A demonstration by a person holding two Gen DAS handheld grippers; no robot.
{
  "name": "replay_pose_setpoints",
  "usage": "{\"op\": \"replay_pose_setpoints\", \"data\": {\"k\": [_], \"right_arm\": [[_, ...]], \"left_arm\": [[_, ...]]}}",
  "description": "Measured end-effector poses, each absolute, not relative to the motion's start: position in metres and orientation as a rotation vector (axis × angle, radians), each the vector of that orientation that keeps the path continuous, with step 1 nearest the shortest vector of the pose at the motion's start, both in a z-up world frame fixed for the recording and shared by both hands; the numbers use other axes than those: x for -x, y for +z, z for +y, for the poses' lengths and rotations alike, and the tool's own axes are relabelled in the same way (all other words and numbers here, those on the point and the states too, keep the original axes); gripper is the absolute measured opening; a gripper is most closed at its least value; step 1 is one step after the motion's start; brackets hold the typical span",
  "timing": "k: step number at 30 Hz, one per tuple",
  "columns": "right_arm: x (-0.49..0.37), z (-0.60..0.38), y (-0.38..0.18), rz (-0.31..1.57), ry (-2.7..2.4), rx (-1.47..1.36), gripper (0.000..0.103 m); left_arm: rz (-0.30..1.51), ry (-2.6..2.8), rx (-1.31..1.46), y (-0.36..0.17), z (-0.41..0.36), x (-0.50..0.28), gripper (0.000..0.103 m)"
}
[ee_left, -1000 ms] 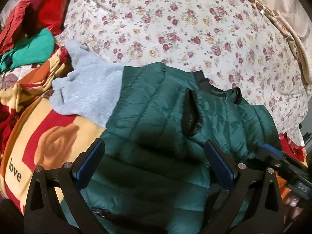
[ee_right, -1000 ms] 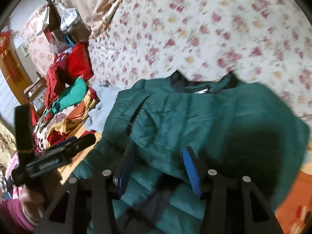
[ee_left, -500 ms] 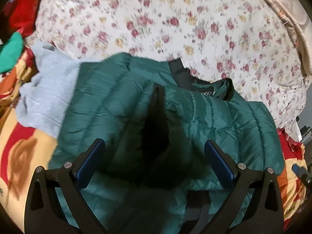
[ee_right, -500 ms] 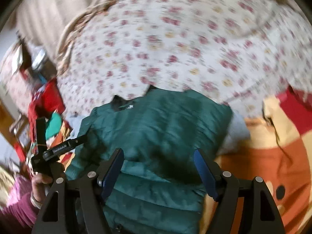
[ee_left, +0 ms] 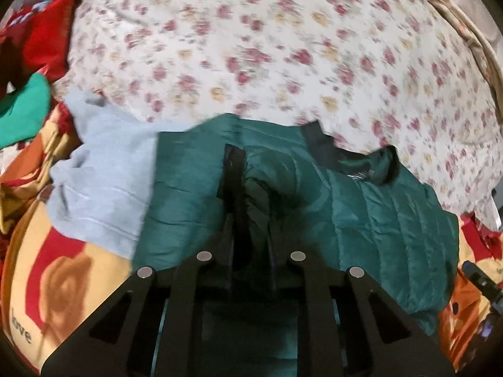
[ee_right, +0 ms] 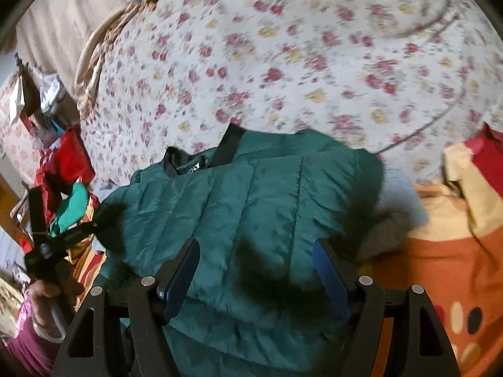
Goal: Fold large clothes
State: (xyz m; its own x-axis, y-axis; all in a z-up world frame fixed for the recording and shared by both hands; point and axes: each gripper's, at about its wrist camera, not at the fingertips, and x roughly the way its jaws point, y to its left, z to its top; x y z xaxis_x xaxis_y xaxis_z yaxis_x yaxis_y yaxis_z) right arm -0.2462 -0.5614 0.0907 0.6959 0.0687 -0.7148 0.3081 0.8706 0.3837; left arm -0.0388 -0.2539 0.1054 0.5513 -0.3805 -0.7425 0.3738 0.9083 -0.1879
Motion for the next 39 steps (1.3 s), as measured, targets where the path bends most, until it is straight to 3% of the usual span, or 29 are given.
{"op": "replay_pose_setpoints", "data": {"k": [14, 31, 39], "right_arm": [[0.162, -0.523, 0.042, 0.931, -0.203, -0.306, 0.074], [0.185, -0.495, 0.083, 0.851, -0.114, -0.325, 0.074], [0.148, -0.449, 0.057, 0.928, -0.048, -0.208, 0.074]], "left_arm": [[0.882, -0.373, -0.021, 0.078, -0.233, 0.023, 0.014], [0.843, -0.346, -0.063, 0.084, -0.234, 0.025, 0.014], [0.838, -0.330, -0.060, 0.086, -0.230, 0.018, 0.014]]}}
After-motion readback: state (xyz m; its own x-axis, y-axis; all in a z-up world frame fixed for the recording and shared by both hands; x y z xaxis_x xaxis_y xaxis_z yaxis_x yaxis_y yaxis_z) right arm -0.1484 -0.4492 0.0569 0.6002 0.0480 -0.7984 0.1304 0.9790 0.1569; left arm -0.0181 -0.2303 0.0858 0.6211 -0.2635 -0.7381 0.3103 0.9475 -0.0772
